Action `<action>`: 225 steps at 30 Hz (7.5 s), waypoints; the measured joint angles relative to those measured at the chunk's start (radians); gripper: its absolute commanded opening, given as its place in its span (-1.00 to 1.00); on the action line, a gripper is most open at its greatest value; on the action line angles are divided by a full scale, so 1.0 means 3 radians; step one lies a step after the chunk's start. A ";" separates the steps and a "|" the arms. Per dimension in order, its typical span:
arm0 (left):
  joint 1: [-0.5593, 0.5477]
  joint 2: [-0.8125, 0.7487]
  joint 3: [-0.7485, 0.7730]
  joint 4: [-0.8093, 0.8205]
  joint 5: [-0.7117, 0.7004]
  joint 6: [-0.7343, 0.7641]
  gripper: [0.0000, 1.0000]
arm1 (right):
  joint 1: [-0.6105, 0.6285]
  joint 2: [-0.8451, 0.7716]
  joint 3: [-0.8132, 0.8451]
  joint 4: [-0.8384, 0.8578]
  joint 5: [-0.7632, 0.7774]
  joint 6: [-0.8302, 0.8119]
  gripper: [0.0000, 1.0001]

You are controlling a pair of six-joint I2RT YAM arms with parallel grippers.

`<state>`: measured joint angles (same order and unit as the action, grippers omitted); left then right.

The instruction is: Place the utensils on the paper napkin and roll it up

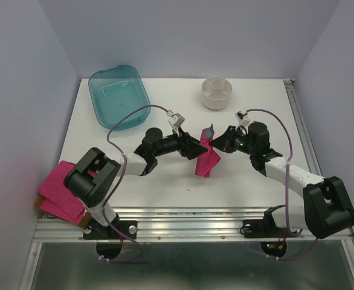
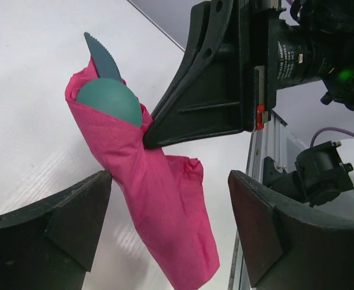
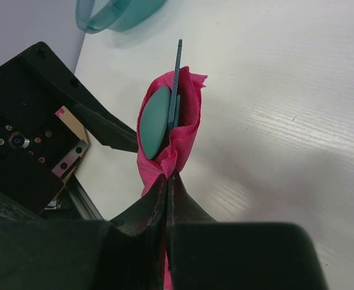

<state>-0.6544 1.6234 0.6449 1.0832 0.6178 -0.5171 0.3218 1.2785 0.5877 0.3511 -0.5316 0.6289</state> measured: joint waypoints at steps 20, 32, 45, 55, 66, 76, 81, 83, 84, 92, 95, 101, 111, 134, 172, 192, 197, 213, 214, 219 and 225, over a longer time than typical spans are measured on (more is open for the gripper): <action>0.0114 0.0432 0.0172 0.0216 0.0240 -0.0473 0.59 | 0.0000 -0.0187 0.0000 0.0009 -0.0114 0.0048 -0.99; 0.0114 0.0593 0.0172 0.0626 0.0473 -0.0825 0.25 | 0.0004 -0.0106 0.0001 0.0085 -0.0263 0.0161 -0.99; 0.0106 0.0708 0.0173 0.0690 0.0552 -0.0927 0.26 | 0.0025 -0.0090 0.0001 0.0109 -0.0323 0.0206 -0.99; 0.0106 0.0720 0.0220 0.0696 0.0549 -0.1002 0.04 | 0.0067 -0.0089 0.0001 0.0140 -0.0331 0.0235 -0.99; 0.0093 0.0755 0.0239 0.0738 0.0549 -0.1108 -0.59 | 0.0071 -0.0089 0.0001 0.0150 -0.0332 0.0238 -0.82; 0.0093 0.0757 0.0228 0.0727 0.0554 -0.1191 -0.74 | 0.0086 -0.0165 0.0001 0.0097 -0.0230 0.0217 -0.04; 0.0093 0.0757 0.0220 0.0715 0.0566 -0.1259 -0.74 | 0.0086 -0.0374 0.0001 -0.0076 -0.0109 0.0155 0.39; 0.0094 0.0757 0.0220 0.0715 0.0572 -0.1280 -0.74 | 0.0086 -0.0440 0.0000 -0.0117 -0.0085 0.0127 0.42; 0.0094 0.0755 0.0220 0.0715 0.0573 -0.1291 -0.74 | 0.0086 -0.0492 -0.0001 -0.0160 -0.0070 0.0098 0.42; 0.0097 0.0745 0.0184 0.0712 0.0573 -0.1387 -0.74 | 0.0086 -0.0684 -0.0239 -0.0287 -0.0060 0.0048 0.43; 0.0103 0.0716 0.0175 0.0710 0.0573 -0.1442 -0.74 | 0.0088 -0.0750 -0.0364 -0.0360 -0.0047 0.0047 0.40; 0.0116 0.0621 0.0167 0.0708 0.0573 -0.1483 -0.74 | 0.0089 -0.0898 -0.0530 -0.0397 -0.0046 0.0069 -0.14; 0.0116 0.0561 0.0160 0.0712 0.0542 -0.1483 -0.74 | 0.0089 -0.1110 -0.0553 -0.0427 0.0031 0.0156 -0.99; 0.0271 0.0556 0.0051 0.0692 0.0367 -0.1617 -0.74 | 0.0102 -0.1380 -0.0772 -0.0548 0.0472 0.0221 -0.03; -0.0003 -0.0050 0.0514 -0.1019 -0.0331 -0.0546 -0.74 | 0.0306 -0.0612 -0.0196 -0.0441 0.0079 0.0109 0.04; -0.0084 -0.0094 0.0514 -0.0950 -0.0128 -0.0693 -0.74 | 0.0306 -0.0618 -0.0196 -0.0445 0.0114 0.0094 0.12; -0.0083 -0.0094 0.0514 -0.0879 -0.0061 -0.0748 -0.74 | 0.0306 -0.0619 -0.0196 -0.0408 0.0061 0.0100 0.13; -0.0067 -0.0097 0.0495 -0.0552 0.0159 -0.0928 -0.75 | 0.0306 -0.0768 -0.0198 -0.0253 -0.0107 0.0179 0.20; -0.0065 -0.0097 0.0495 -0.0542 0.0169 -0.0937 -0.75 | 0.0306 -0.0781 -0.0198 -0.0259 -0.0106 0.0172 0.18; -0.0058 -0.0099 0.0495 -0.0501 0.0214 -0.0966 -0.75 | 0.0306 -0.0839 -0.0198 -0.0256 -0.0126 0.0165 0.16; -0.0033 -0.0128 0.0486 -0.0487 0.0256 -0.0997 -0.75 | 0.0306 -0.0871 -0.0198 -0.0272 -0.0126 0.0156 0.19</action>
<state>-0.6643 1.5848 0.7906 0.9371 0.6945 -0.8162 0.4137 1.0172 0.5282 0.2695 -0.5694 0.6758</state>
